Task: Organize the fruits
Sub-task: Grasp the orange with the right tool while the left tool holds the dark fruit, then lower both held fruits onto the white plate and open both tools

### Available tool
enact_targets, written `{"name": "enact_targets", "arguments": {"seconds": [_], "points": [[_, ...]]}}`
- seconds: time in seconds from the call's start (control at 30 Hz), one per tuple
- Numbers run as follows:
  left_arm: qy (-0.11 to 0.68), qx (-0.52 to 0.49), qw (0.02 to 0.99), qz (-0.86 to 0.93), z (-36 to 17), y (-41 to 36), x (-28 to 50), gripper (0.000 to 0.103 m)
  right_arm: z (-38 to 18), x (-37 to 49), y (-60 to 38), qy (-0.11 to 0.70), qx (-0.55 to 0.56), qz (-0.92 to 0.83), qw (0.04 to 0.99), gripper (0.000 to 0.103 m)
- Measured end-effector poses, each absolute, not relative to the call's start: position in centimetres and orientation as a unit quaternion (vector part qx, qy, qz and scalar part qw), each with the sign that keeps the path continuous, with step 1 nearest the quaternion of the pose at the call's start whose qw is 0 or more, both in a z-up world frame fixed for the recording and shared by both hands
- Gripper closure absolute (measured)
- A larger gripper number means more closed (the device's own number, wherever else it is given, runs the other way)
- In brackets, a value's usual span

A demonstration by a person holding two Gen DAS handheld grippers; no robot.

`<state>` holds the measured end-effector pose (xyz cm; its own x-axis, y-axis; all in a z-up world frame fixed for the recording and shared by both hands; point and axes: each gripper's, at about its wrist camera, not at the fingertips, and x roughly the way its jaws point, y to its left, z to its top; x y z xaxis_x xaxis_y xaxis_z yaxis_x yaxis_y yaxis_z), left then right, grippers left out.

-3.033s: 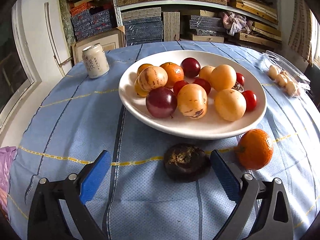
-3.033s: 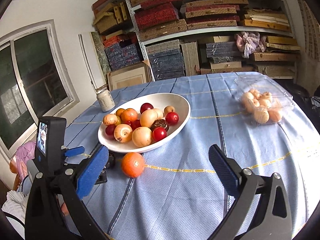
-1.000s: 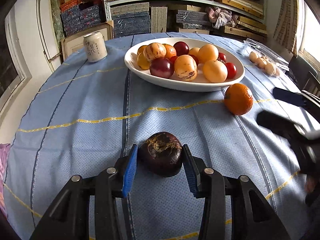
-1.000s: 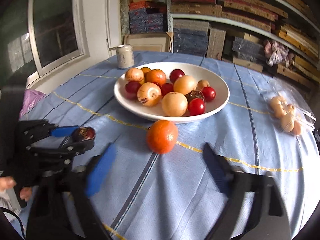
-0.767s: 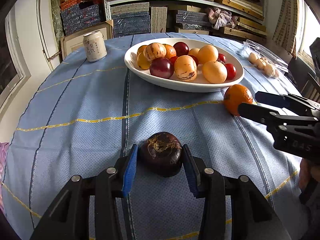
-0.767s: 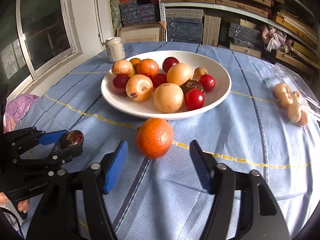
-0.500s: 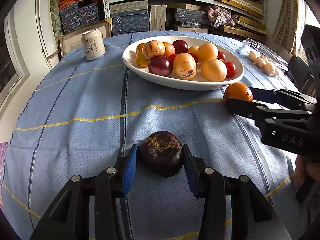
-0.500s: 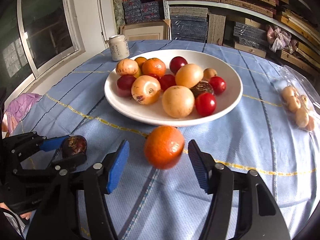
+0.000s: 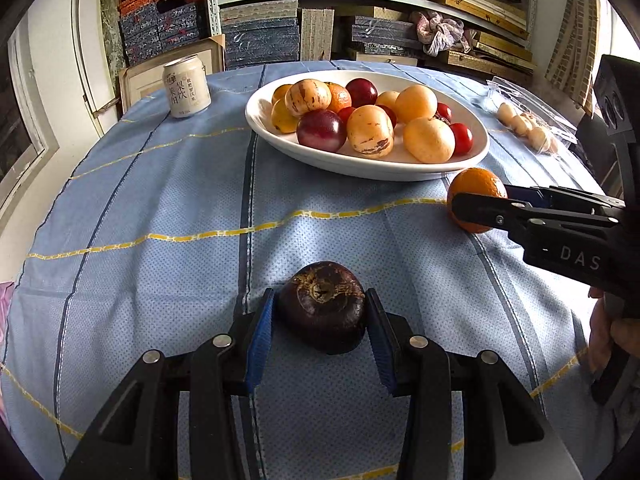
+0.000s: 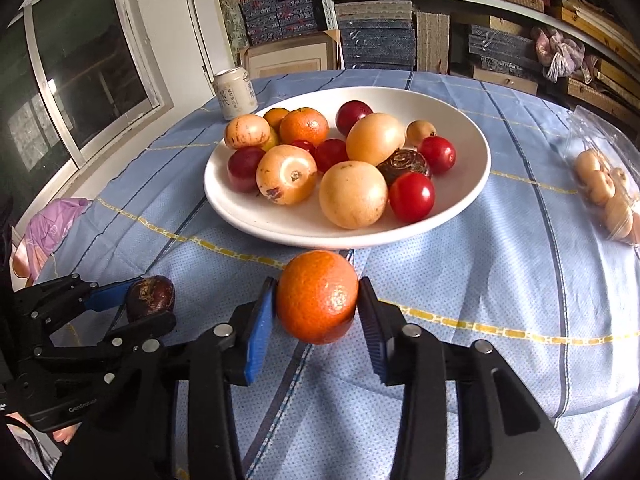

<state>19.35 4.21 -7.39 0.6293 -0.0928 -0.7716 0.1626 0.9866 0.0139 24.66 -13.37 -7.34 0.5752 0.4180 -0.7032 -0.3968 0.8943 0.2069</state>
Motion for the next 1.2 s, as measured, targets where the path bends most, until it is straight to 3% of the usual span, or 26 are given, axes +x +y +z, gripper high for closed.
{"name": "enact_targets", "arguments": {"seconds": [0.37,0.47,0.53,0.77,1.07,1.2], "points": [[0.426,0.043,0.900,-0.077,-7.5,3.9,19.4,0.052,-7.3,19.7,-13.2,0.396,-0.011,0.234,0.888,0.063],[0.426,0.038,0.901,-0.080,-7.5,4.0,19.4,0.052,-7.3,18.2,-13.1,0.396,-0.014,0.237,0.887,0.063],[0.424,0.024,0.902,-0.082,-7.3,4.4,19.4,0.059,-7.3,17.7,-13.1,0.397,-0.013,0.239,0.886,0.063],[0.421,-0.010,0.903,-0.091,-7.1,5.3,19.5,0.059,-7.2,15.8,-13.6,0.390,0.001,0.240,0.889,0.063],[0.332,0.059,0.941,-0.040,-4.3,3.1,15.7,0.059,-6.5,12.2,-14.8,0.367,0.011,0.240,0.899,0.063],[0.305,0.043,0.950,-0.046,-1.9,2.6,13.2,0.059,-5.2,9.8,-15.4,0.343,0.008,0.244,0.907,0.063]]}}
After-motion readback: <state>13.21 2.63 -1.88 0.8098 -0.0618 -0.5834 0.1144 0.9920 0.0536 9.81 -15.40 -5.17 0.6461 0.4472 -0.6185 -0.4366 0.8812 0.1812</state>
